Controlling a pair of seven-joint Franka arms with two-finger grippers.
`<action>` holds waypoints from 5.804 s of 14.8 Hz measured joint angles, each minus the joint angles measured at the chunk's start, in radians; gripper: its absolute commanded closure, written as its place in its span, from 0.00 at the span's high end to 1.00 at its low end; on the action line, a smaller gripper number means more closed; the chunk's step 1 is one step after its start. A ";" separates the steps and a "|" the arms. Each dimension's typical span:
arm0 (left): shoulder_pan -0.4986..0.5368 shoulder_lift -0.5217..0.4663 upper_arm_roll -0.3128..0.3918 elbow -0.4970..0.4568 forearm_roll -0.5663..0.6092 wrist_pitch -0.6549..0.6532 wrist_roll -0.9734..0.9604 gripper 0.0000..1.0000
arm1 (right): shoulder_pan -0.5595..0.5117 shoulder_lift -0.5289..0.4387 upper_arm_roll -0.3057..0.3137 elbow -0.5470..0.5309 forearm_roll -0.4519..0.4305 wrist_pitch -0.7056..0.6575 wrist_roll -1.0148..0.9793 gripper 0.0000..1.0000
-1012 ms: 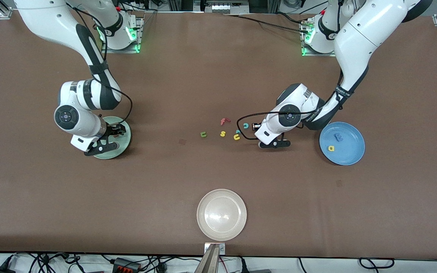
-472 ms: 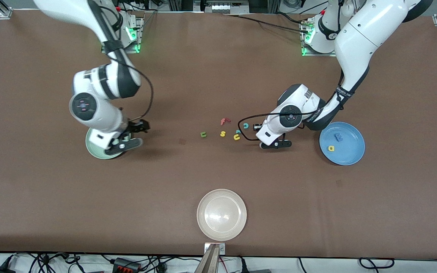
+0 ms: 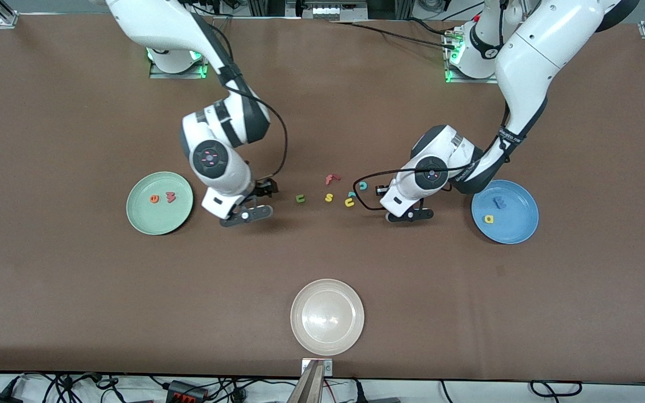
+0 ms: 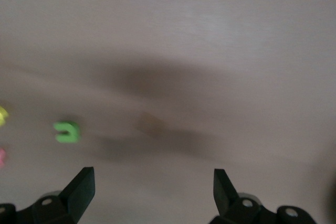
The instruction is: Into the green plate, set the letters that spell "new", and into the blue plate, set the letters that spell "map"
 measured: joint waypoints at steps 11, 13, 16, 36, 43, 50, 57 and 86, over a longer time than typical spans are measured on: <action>0.134 -0.060 0.013 0.283 0.112 -0.443 0.378 0.03 | 0.127 0.174 0.000 0.123 0.000 0.089 0.239 0.77; 0.207 -0.059 0.015 0.284 0.112 -0.443 0.506 0.03 | 0.138 0.184 0.000 0.124 0.000 0.094 0.249 0.72; 0.295 -0.055 0.018 0.283 0.113 -0.426 0.683 0.04 | 0.144 0.191 0.000 0.126 0.000 0.095 0.250 0.64; 0.483 0.019 0.027 0.094 0.154 -0.129 0.889 1.00 | 0.146 0.204 -0.014 0.144 0.000 0.096 0.251 0.17; 0.482 -0.119 -0.077 0.121 0.154 -0.340 0.750 1.00 | 0.140 0.202 -0.026 0.157 -0.001 0.090 0.251 0.15; 0.479 -0.186 -0.232 0.284 0.154 -0.652 0.610 1.00 | 0.068 0.155 -0.183 0.174 -0.026 -0.194 0.082 0.15; 0.479 -0.209 -0.300 0.470 0.106 -0.851 0.608 1.00 | -0.110 0.026 -0.250 0.071 -0.028 -0.310 -0.298 0.15; -0.082 -0.742 0.532 0.143 -0.252 -0.585 0.851 1.00 | -0.224 -0.295 -0.274 -0.129 -0.023 -0.263 -0.382 1.00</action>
